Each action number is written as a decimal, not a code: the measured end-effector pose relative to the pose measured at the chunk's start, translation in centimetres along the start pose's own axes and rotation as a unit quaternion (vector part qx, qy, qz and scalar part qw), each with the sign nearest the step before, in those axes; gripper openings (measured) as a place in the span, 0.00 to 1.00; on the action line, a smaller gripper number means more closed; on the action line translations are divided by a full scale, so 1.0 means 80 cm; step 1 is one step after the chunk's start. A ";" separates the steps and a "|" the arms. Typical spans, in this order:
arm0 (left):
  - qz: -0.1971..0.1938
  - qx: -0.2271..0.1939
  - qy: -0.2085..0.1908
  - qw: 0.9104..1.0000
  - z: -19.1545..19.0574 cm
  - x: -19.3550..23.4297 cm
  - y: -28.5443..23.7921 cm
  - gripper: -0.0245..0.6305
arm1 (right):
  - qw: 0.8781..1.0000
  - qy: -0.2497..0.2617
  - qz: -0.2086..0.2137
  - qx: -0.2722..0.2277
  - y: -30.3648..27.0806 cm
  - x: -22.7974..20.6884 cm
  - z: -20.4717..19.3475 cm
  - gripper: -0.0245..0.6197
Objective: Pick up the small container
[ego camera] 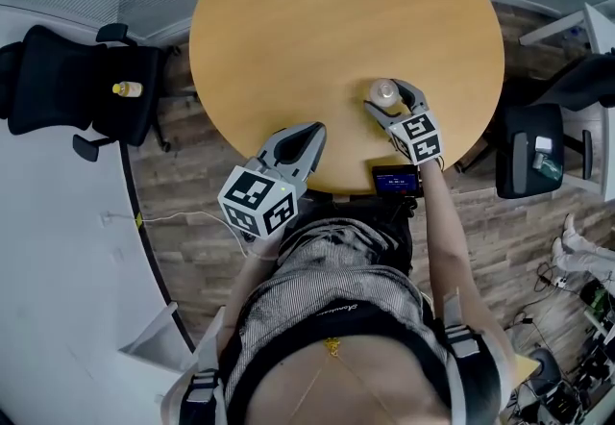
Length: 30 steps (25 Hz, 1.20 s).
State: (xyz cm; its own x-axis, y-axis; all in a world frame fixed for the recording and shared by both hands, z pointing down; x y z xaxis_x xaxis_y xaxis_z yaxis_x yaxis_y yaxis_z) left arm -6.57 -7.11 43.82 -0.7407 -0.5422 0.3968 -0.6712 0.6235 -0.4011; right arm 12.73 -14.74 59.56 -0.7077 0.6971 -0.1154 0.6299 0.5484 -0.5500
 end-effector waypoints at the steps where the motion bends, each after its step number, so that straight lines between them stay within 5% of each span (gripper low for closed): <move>1: 0.000 -0.001 -0.001 1.000 0.000 0.000 0.000 0.04 | 1.000 0.001 0.000 -0.003 0.002 -0.002 0.004 0.56; 30: -0.012 -0.012 -0.009 1.000 0.011 -0.003 -0.013 0.04 | 0.995 0.009 -0.005 -0.097 0.089 0.032 0.128 0.56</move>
State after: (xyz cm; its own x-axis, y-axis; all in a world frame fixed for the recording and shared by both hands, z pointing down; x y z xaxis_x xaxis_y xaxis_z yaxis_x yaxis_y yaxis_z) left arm -5.70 -8.15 43.40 -0.7248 -0.5678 0.3903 -0.6882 0.6230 -0.3718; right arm 12.16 -13.80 46.88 -0.7100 0.6977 -0.0952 0.6736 0.6334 -0.3810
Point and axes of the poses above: the fingertips, and each gripper's own axes: y backward along the fingers, x to its left, z out of its top, the point moved 6 cm from there along y, backward along the fingers, and after that the axes turned 4 degrees about z, right-handed, at the moved point
